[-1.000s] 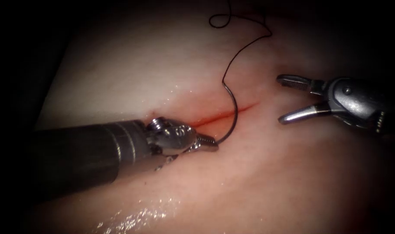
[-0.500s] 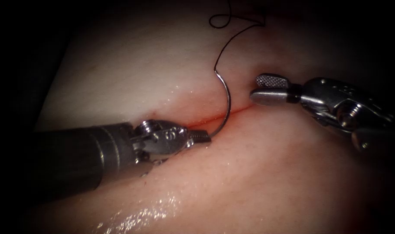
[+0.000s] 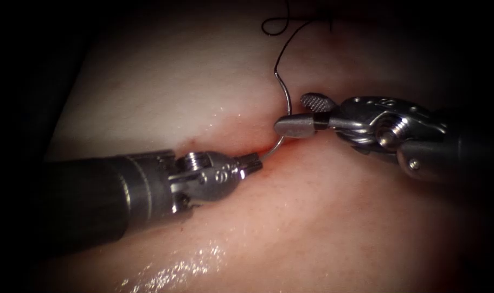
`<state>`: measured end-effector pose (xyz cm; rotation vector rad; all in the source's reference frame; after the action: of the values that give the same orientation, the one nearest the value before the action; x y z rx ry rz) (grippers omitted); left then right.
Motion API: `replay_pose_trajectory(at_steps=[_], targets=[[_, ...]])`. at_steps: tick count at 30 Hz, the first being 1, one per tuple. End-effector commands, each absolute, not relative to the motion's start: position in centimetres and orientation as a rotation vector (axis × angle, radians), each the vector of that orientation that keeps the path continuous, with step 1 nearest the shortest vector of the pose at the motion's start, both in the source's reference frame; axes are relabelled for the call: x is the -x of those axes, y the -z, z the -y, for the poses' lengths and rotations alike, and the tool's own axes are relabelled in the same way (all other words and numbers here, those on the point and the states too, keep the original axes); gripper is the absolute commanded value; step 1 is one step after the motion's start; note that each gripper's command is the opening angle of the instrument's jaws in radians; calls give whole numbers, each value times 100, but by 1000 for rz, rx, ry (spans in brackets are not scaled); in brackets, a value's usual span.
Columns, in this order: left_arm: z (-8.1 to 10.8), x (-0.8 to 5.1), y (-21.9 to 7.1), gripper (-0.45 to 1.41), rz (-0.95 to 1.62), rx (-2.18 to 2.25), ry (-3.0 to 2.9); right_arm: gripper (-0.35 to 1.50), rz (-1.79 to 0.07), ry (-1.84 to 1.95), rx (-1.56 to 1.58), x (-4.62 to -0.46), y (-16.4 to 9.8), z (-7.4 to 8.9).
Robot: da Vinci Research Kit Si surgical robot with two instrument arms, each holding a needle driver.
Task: Wound Closure
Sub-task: Pass needle to right end-effector
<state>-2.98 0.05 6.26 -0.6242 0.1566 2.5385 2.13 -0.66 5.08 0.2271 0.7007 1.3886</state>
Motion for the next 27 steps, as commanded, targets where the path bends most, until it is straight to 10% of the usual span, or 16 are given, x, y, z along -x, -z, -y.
replay_pose_trajectory(at_steps=[1, 19, 21, 24, 27], targets=[[-8, 304, -630, -45, -159, 626, -2541, 123, -679, -1392, -201, -226, -516, 64], [-1, 311, -604, -45, -197, 632, -2543, 115, -597, -1402, -134, -236, -535, 67], [-1, 311, -604, -45, -198, 632, -2548, 91, -590, -1412, -146, -239, -536, 70], [-1, 310, -604, -45, -200, 632, -2554, -35, -601, -1476, -226, -239, -535, 73], [-2, 310, -604, -45, -199, 633, -2555, -35, -591, -1527, -214, -238, -534, 72]])
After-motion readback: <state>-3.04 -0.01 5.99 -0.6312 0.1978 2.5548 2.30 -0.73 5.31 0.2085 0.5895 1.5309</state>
